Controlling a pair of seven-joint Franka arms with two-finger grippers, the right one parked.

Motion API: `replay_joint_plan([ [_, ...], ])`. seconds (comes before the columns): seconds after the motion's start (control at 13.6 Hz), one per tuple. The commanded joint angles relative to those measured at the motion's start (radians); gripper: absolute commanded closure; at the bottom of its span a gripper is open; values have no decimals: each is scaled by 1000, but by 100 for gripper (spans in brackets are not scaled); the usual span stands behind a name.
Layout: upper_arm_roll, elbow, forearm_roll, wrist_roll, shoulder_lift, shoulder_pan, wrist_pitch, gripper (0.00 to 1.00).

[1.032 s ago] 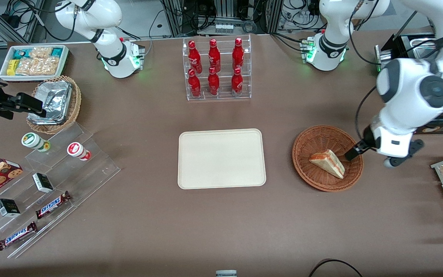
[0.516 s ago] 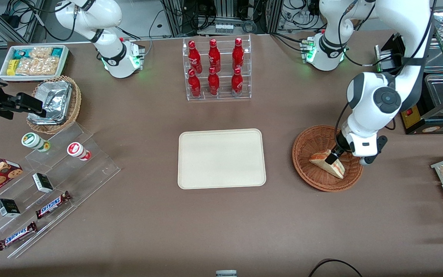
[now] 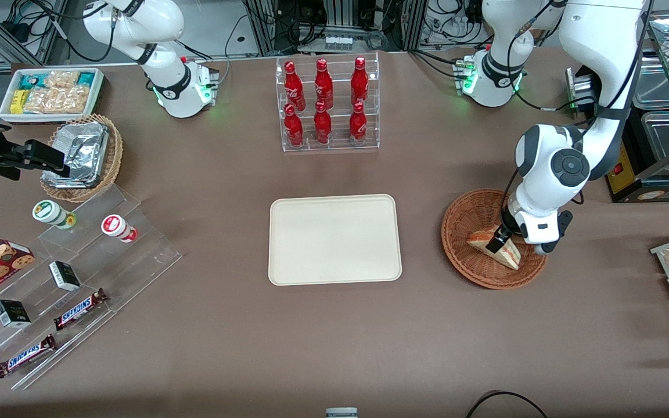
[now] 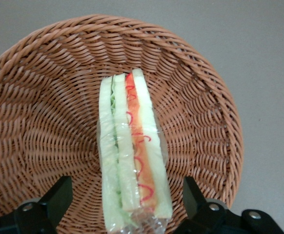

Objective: Place sandwich from basket to tray
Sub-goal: 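Lower the left gripper around the sandwich and close on it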

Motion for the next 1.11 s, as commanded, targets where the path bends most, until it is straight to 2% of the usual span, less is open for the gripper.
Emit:
replay_joint_plan([
  [0.0, -2, 9, -1, -23, 36, 1, 48, 13],
  [0.07, -2, 9, 1, -23, 39, 1, 50, 49],
  [0.15, -2, 9, -1, -23, 39, 1, 50, 94],
  [0.22, -2, 10, 1, -20, 39, 1, 50, 100],
  [0.44, -2, 33, 2, -12, 11, -1, 16, 100],
  [0.52, -2, 54, 13, -6, -21, -1, -48, 100],
  [0.74, -8, 238, 24, 73, -94, -21, -391, 100],
  [1.03, -12, 554, 13, 211, -40, -160, -663, 100],
])
